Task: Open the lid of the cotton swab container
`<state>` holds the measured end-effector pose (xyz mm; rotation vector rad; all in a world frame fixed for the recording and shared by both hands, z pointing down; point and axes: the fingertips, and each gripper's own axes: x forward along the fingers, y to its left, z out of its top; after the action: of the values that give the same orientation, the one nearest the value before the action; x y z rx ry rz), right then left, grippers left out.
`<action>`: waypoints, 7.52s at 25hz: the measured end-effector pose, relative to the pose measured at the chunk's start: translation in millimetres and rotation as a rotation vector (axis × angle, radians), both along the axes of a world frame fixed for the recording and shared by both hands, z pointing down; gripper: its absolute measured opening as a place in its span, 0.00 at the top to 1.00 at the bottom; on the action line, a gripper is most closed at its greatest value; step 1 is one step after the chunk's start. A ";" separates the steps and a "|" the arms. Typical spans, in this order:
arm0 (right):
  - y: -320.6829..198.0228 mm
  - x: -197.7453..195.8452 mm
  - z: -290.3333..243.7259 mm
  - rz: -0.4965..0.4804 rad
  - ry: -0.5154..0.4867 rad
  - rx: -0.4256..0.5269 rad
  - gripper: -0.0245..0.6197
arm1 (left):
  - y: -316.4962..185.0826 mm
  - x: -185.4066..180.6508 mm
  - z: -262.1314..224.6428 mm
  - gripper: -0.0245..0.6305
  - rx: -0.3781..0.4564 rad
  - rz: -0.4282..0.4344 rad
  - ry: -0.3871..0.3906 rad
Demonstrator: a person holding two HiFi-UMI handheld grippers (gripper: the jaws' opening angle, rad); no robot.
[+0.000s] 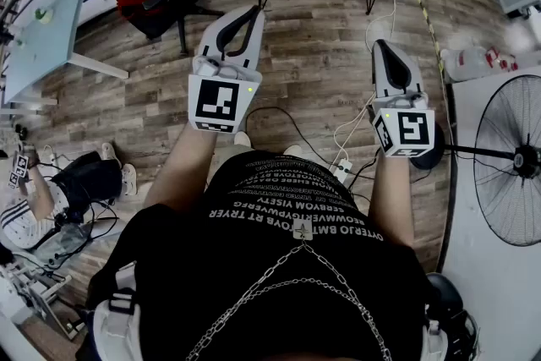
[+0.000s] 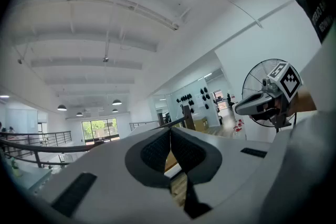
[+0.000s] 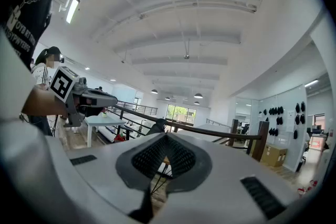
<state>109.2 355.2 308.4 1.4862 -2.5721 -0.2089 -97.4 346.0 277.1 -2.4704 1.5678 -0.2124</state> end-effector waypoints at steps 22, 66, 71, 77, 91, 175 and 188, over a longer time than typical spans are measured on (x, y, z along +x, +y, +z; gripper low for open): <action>27.5 44.6 -1.2 -0.048 -0.121 -0.011 0.79 | 34.8 11.8 1.8 0.69 -0.068 -0.094 0.018; -57.6 27.3 23.2 -0.022 -0.109 -0.115 0.67 | -66.1 -7.3 36.3 0.59 -0.124 -0.045 0.036; -92.9 16.1 29.9 -0.013 -0.109 -0.131 0.67 | -106.4 -18.2 39.1 0.59 -0.132 -0.038 0.024; -135.8 -4.1 26.7 -0.001 -0.115 -0.127 0.67 | -150.5 -37.6 44.1 0.59 -0.143 -0.019 0.016; -188.8 -56.1 18.4 0.035 -0.102 -0.135 0.66 | -223.7 -92.0 54.7 0.58 -0.139 -0.013 0.007; -501.4 106.0 38.2 -0.045 -0.215 -0.142 0.64 | -473.4 65.2 57.9 0.58 -0.176 -0.038 0.015; -526.0 97.7 58.0 -0.025 -0.203 -0.192 0.64 | -503.2 66.5 82.8 0.58 -0.236 0.018 0.021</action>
<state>206.8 -170.8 366.4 1.4740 -2.6752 0.1909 -30.9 -157.2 359.9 -2.6689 1.6124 -0.3904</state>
